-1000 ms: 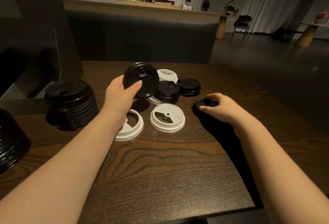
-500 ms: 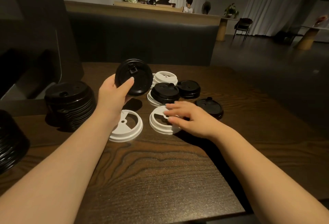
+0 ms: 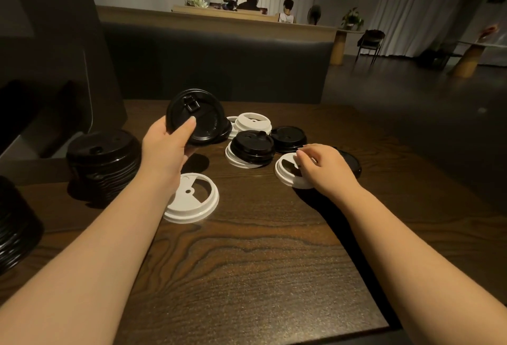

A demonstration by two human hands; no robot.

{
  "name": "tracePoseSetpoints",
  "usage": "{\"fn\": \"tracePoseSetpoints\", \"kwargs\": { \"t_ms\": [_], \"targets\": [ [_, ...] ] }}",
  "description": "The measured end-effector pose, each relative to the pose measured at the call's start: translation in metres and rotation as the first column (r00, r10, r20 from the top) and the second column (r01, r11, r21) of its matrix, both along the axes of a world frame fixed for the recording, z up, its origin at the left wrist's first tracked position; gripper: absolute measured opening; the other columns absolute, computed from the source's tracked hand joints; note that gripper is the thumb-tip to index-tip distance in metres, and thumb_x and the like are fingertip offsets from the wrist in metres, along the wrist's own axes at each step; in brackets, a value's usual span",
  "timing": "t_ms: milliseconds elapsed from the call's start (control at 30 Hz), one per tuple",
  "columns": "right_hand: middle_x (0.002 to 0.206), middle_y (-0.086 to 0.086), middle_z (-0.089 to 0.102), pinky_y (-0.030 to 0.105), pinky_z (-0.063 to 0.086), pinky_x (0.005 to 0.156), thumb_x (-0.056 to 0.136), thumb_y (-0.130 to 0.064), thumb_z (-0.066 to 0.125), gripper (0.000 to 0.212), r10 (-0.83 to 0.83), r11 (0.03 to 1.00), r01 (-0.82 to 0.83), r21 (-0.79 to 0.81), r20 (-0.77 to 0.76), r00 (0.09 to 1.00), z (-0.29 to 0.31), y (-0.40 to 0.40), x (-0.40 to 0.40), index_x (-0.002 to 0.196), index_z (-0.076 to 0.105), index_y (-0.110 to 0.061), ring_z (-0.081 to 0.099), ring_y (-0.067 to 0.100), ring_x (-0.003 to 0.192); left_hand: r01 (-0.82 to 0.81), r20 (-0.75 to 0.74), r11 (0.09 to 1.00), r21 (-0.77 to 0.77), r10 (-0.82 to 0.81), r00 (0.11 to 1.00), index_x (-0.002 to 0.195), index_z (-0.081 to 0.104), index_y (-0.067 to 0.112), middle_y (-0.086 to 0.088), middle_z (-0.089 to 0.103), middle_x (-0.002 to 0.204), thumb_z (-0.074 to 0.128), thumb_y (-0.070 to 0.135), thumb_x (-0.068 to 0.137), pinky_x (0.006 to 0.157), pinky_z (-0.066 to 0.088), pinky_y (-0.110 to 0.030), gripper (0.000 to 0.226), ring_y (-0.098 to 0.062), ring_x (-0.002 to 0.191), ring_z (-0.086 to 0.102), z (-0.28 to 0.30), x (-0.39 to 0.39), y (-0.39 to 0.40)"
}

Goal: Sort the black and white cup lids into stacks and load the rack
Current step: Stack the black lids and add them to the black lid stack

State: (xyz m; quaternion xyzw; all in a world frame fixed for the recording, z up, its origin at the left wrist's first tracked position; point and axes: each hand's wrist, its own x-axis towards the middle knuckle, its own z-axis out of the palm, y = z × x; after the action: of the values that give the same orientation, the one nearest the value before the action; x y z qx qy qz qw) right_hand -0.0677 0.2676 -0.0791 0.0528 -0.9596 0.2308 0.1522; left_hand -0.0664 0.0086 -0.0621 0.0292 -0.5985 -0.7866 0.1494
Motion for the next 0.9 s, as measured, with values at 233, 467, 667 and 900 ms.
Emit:
{"fn": "tracePoseSetpoints", "kwargs": {
  "t_ms": [233,467,667,900],
  "targets": [
    [0.159,-0.001,0.021,0.043,0.014,0.117,0.102,-0.044,0.028,0.053,-0.003,0.974,-0.060,0.220,0.276,0.961,0.013,-0.014,-0.037,0.149,0.031,-0.019,0.005,0.024,0.148,0.091,0.036,0.996,-0.026,-0.090,0.995,0.115,0.063,0.019,-0.001,0.070,0.109,0.058,0.015,0.093,0.079,0.055,-0.026,0.023,-0.012,0.100,0.068,0.001,-0.003,0.007],
    [0.135,0.008,0.054,0.045,0.031,0.106,0.101,-0.046,0.026,0.049,-0.025,0.967,-0.010,0.253,0.132,0.991,0.020,-0.044,-0.038,0.116,0.062,-0.016,0.029,0.030,0.141,-0.094,0.127,0.995,0.036,0.089,0.988,0.120,0.060,0.020,-0.001,0.067,0.113,0.059,0.017,0.094,0.090,0.053,-0.032,0.027,-0.014,0.103,0.063,-0.002,-0.014,-0.010],
    [0.154,-0.001,0.030,0.036,0.031,0.108,0.096,-0.046,0.047,0.055,0.194,0.953,-0.230,0.200,0.186,0.963,0.013,-0.059,-0.026,0.145,0.038,-0.021,0.032,0.020,0.138,-0.095,0.159,0.995,0.012,0.092,0.983,0.122,0.061,0.018,-0.002,0.068,0.112,0.061,0.017,0.092,0.094,0.052,-0.039,0.030,-0.017,0.105,0.064,-0.007,-0.019,-0.007],
    [0.106,-0.002,0.059,0.031,0.046,0.074,0.081,-0.062,0.060,0.054,0.160,0.984,-0.169,0.052,0.151,0.976,0.016,-0.039,-0.019,0.110,0.056,-0.017,0.057,0.016,0.094,-0.111,0.200,0.993,0.043,0.101,0.975,0.130,0.057,0.016,-0.004,0.067,0.116,0.061,0.017,0.092,0.094,0.053,-0.039,0.038,-0.019,0.106,0.063,-0.008,-0.020,-0.009]
  ]
}}
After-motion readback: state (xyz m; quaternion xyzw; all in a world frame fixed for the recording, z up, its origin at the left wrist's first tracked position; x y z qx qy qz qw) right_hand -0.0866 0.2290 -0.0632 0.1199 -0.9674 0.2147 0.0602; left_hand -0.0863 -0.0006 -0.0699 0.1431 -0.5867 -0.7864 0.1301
